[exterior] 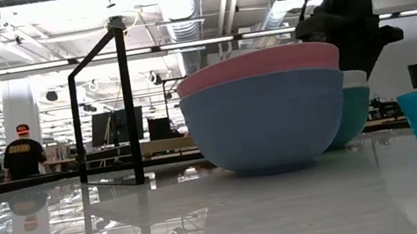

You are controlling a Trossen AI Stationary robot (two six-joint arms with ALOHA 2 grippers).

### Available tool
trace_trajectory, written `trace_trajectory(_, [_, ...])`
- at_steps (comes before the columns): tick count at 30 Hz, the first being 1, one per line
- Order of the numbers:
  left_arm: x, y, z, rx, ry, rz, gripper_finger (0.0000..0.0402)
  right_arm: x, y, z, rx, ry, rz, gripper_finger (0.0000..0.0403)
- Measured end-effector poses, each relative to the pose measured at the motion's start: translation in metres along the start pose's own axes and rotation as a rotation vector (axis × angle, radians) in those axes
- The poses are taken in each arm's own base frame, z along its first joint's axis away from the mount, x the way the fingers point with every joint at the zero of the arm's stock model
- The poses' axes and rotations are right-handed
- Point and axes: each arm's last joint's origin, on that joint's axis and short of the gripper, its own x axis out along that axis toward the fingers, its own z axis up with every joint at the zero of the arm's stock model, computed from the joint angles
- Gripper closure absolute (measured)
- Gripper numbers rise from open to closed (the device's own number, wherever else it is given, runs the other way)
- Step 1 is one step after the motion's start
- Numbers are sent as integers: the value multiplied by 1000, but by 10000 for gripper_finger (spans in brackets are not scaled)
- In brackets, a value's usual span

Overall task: Place and stack bowls onto a shelf
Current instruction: Put the white bowl on the shelf

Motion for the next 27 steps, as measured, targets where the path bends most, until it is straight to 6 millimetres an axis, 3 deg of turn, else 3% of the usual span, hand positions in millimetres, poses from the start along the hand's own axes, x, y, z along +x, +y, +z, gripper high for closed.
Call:
trace_trajectory(3, [0, 0, 0, 2, 1, 0, 326, 0, 0, 0, -6, 3, 7, 375])
trace_trajectory(22, [0, 0, -1, 10, 3, 1, 326, -27, 11, 14, -43, -60, 80, 356])
trace_trajectory(27, [0, 0, -2, 25, 7, 9, 326, -34, 10, 17, -59, -60, 64, 368])
